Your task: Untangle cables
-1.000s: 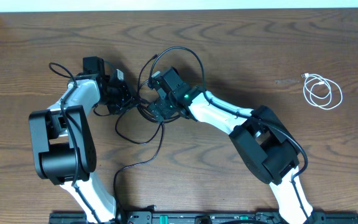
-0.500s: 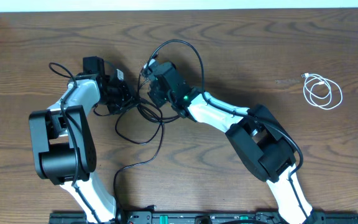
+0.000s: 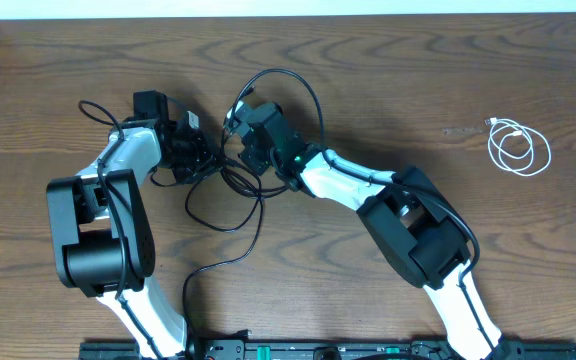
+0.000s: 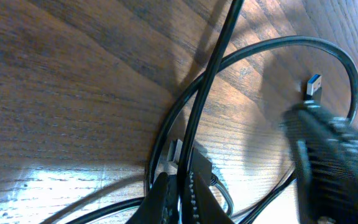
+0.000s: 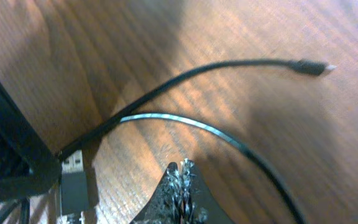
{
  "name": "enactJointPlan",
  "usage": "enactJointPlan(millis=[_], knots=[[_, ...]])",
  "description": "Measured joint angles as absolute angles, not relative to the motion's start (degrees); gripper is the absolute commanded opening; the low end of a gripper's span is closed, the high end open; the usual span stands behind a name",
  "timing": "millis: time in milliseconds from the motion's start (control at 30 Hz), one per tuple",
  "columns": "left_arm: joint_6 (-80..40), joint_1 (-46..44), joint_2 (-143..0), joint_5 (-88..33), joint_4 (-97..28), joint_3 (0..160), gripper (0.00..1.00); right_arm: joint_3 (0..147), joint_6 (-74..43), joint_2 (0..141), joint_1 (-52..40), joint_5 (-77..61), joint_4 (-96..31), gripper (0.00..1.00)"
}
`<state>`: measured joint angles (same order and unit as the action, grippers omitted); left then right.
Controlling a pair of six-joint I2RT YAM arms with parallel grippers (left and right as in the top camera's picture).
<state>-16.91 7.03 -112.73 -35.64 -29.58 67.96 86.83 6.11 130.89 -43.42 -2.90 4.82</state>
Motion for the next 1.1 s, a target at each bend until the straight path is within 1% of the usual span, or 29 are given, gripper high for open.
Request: enactJointPlan(millis=[733,967,1100], knots=[[-16.9,7.0,-112.7,-37.3,-29.6,68.0,0.08,86.8,6.5,131.3,-44.4,-9.1,3.9,0.01],[-16.8,7.0,-112.7,-37.1,-29.6,68.0,0.07,86.8,6.5,131.4,-46.1,-10.9,-2.0,0.01],[-16.7,7.4,-112.8,-37.1,-29.6,67.9,0.08,87.3,6.5,131.4,-46.3,-10.9,-3.3,0.01]])
